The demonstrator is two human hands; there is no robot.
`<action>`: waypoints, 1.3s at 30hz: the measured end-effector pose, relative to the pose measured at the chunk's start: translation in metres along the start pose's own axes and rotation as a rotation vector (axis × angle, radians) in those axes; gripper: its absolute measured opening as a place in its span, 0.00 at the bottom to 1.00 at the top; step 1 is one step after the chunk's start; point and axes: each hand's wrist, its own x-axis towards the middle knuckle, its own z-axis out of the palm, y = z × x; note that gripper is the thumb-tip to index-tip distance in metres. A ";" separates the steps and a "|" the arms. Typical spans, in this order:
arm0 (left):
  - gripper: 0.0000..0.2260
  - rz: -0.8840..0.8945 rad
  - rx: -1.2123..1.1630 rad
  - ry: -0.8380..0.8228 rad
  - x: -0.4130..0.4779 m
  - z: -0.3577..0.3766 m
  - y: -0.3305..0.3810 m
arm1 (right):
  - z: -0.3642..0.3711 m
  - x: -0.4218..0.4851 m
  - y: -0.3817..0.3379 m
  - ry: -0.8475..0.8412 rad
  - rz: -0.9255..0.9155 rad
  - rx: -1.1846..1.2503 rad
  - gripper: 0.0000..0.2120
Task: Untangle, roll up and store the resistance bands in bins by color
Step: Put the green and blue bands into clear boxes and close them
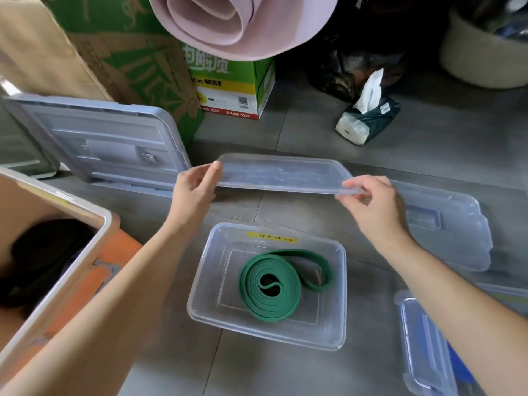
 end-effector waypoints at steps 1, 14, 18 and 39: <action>0.06 0.013 -0.037 -0.002 -0.006 -0.005 0.006 | -0.009 -0.001 -0.005 0.073 -0.057 0.006 0.09; 0.18 -0.279 -0.029 -0.073 -0.072 -0.021 -0.023 | -0.003 -0.033 -0.022 0.065 0.395 0.381 0.05; 0.10 -0.226 0.327 -0.019 -0.082 -0.022 -0.055 | 0.017 -0.055 0.015 -0.211 0.445 -0.103 0.22; 0.11 -0.199 0.503 -0.059 -0.097 -0.029 -0.083 | 0.019 -0.088 0.045 -0.399 0.460 -0.126 0.34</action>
